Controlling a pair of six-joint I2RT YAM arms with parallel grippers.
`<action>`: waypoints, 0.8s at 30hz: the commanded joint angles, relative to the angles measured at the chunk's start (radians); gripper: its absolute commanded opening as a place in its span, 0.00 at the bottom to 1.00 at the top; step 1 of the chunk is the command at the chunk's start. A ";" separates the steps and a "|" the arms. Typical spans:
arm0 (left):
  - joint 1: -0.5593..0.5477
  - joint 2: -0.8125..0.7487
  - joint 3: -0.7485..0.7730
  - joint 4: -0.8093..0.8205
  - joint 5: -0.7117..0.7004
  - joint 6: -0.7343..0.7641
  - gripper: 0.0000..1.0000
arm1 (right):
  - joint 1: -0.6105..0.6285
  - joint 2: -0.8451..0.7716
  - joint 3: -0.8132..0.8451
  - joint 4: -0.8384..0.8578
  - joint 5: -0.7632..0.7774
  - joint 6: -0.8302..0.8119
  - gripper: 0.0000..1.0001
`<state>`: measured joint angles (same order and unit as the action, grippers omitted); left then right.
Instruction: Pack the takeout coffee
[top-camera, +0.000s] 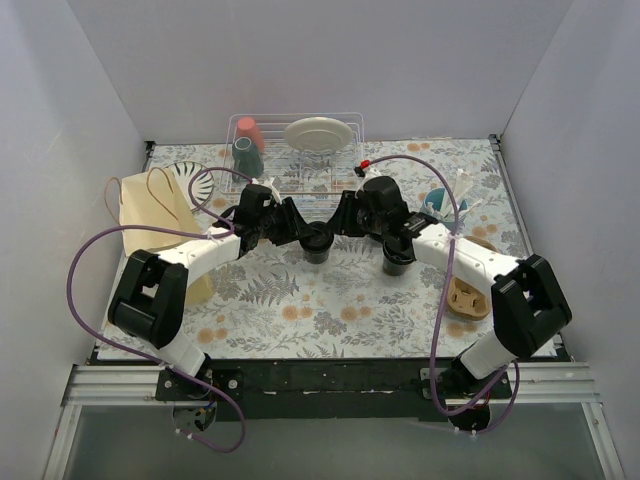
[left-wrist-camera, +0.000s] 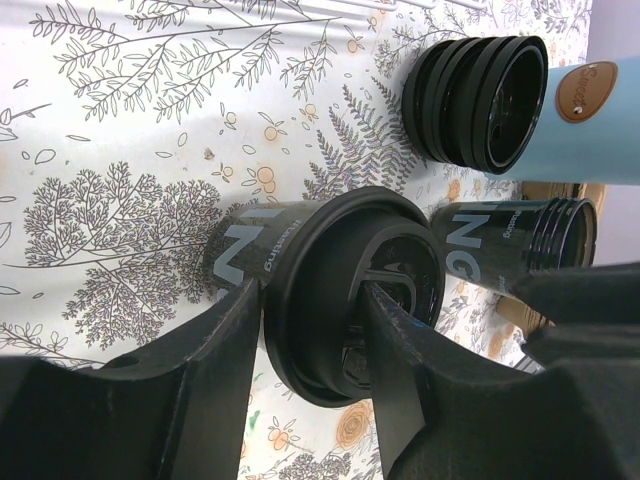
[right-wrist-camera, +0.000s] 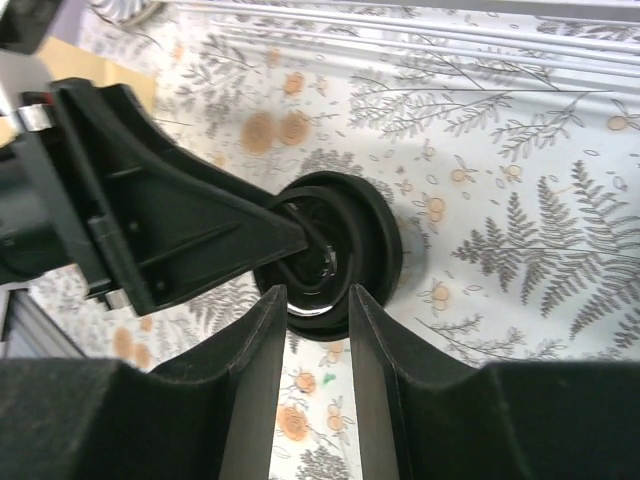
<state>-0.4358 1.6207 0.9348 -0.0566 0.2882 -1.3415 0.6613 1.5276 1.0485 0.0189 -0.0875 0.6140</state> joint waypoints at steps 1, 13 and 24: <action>-0.015 0.120 -0.083 -0.350 -0.165 0.107 0.42 | -0.005 0.057 0.085 -0.106 0.036 -0.071 0.40; -0.015 0.120 -0.093 -0.353 -0.169 0.111 0.42 | -0.020 0.114 0.140 -0.131 0.054 -0.091 0.35; -0.015 0.126 -0.093 -0.354 -0.173 0.110 0.42 | -0.060 0.143 0.148 -0.102 -0.030 -0.145 0.34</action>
<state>-0.4370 1.6234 0.9432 -0.0704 0.2874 -1.3346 0.6083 1.6447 1.1564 -0.1234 -0.0616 0.5068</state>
